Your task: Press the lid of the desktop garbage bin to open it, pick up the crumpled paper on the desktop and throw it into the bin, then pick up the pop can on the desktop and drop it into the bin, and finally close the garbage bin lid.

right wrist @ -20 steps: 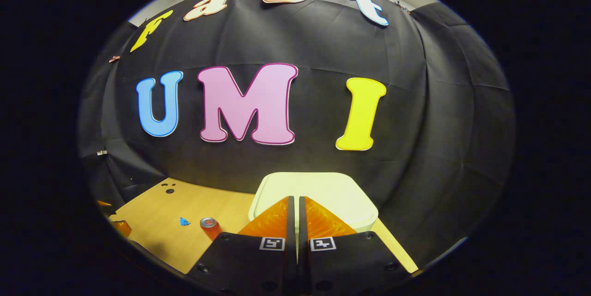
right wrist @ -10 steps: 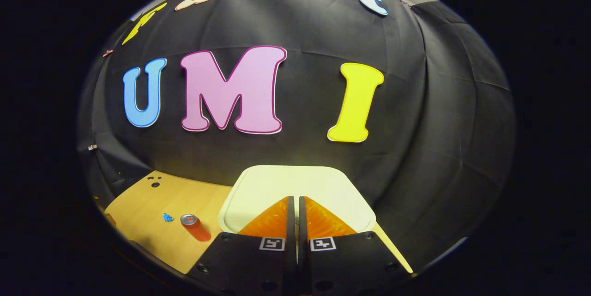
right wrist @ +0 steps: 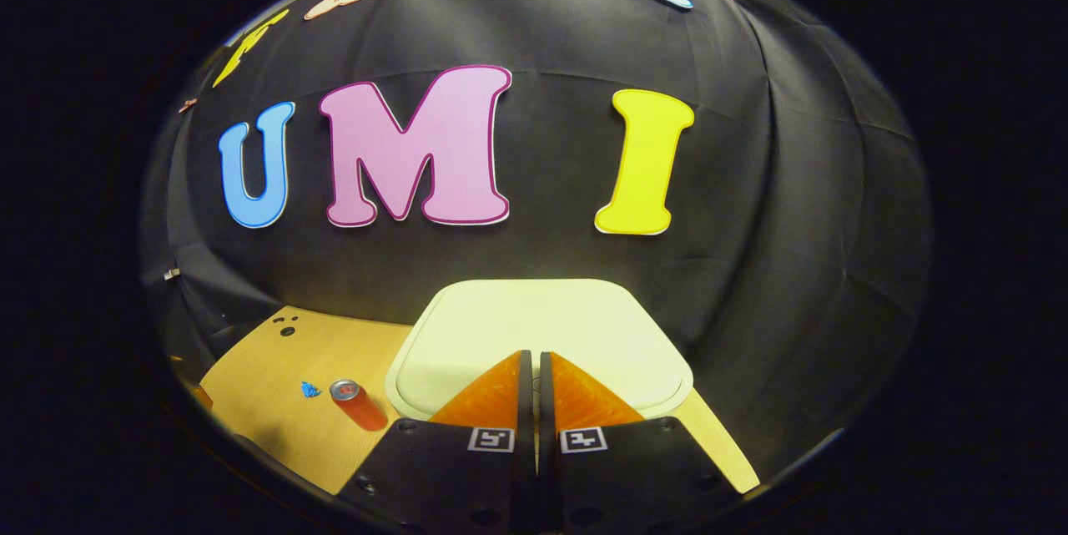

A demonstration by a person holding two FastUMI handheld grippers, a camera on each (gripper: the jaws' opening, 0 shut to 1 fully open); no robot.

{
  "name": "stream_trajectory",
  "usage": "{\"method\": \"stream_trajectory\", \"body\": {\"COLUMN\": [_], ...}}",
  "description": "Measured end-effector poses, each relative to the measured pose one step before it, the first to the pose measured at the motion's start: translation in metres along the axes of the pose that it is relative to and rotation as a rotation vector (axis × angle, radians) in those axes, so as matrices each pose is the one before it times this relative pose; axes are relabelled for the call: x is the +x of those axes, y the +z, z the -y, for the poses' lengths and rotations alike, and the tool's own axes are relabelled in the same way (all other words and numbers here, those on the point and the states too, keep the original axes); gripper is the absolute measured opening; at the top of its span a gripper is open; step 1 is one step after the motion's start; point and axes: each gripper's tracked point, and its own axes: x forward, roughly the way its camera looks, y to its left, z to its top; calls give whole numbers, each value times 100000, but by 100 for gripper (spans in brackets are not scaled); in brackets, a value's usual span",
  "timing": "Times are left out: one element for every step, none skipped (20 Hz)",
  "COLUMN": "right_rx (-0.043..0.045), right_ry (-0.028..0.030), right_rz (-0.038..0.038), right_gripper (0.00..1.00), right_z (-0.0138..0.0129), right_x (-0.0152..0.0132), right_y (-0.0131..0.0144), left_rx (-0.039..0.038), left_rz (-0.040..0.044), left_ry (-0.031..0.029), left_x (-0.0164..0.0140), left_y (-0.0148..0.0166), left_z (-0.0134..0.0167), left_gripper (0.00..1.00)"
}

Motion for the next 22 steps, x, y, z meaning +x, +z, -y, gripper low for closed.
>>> {"method": "stream_trajectory", "body": {"right_rx": [353, -554, -1765, -2171, -2252, -2222, -1024, 187, 477, 75, -389, -1260, -943, -910, -1121, -743, 241, 773, 1349, 1477, 2068, 2461], "right_ry": [-377, -641, -600, -644, -456, 198, 542, 616, 532, -10, -971, -1042, 385, 432, -459, -792, -814, -1099, -1157, -1013, -881, -424], "right_rz": [221, 168, 278, 480, -55, -796, 451, 196, 1951, 2274, 1580, -64, 746, 788, 1401, 1829, 2063, 1551, 1150, 712, 840, 418], "right_gripper": [5, 5, 5, 6, 5, 6, 6, 5, 5, 5, 5, 6, 5, 5, 5, 5, 5, 5, 5, 5, 5, 5], "right_z": [20, 16, -54, -75, 11, 8, -47, 36, 74, -32, 199, 149, -183, -26, 329, 470, 390, 468, 354, 318, 327, 186], "right_x": [-59, -47, 40, -49, 4, 70, -62, -64, -184, -171, -115, -160, -404, -328, -286, -202, -357, -178, -50, -372, -215, -293], "right_y": [69, -130, -125, -11, -51, -197, 144, -2, 341, 499, 364, 61, 215, 420, 613, 899, 845, 1034, 575, 653, 474, 422], "left_rx": [110, -136, -420, -613, -463, -130, -17, 187, 342, 337, 419, 621, 646, 383, -71, -229, -135, 501, 1273, 1171, 521, -26], "left_rz": [32, -172, -200, -552, -775, -388, -56, 29, 78, 21, 64, 635, 967, 601, 261, -93, -204, -71, 617, 907, 1039, 723], "left_ry": [33, 18, -75, -153, 343, 282, -379, -371, -259, -317, -379, -145, 172, 248, -115, -333, -377, -264, 102, -140, -510, -514], "left_x": [32, 45, 138, 99, 169, -12, 80, -21, 60, 101, 92, 28, -55, -44, 41, 30, -15, -117, -29, -218, -118, -177], "left_y": [83, -204, -25, -272, -142, -98, 11, -77, 67, 14, 171, 321, 184, 129, 103, -123, -101, -92, 164, 100, 264, 111], "left_z": [-108, -78, -48, 38, -25, 47, 124, 208, 145, 159, 125, 2, -13, -105, -31, 77, 106, 63, 11, 56, 115, 28], "left_gripper": [94, 94, 94, 94, 94, 94, 94, 94, 94, 94, 94, 94, 94, 94, 95, 95, 95, 95, 96, 96, 96, 96]}}
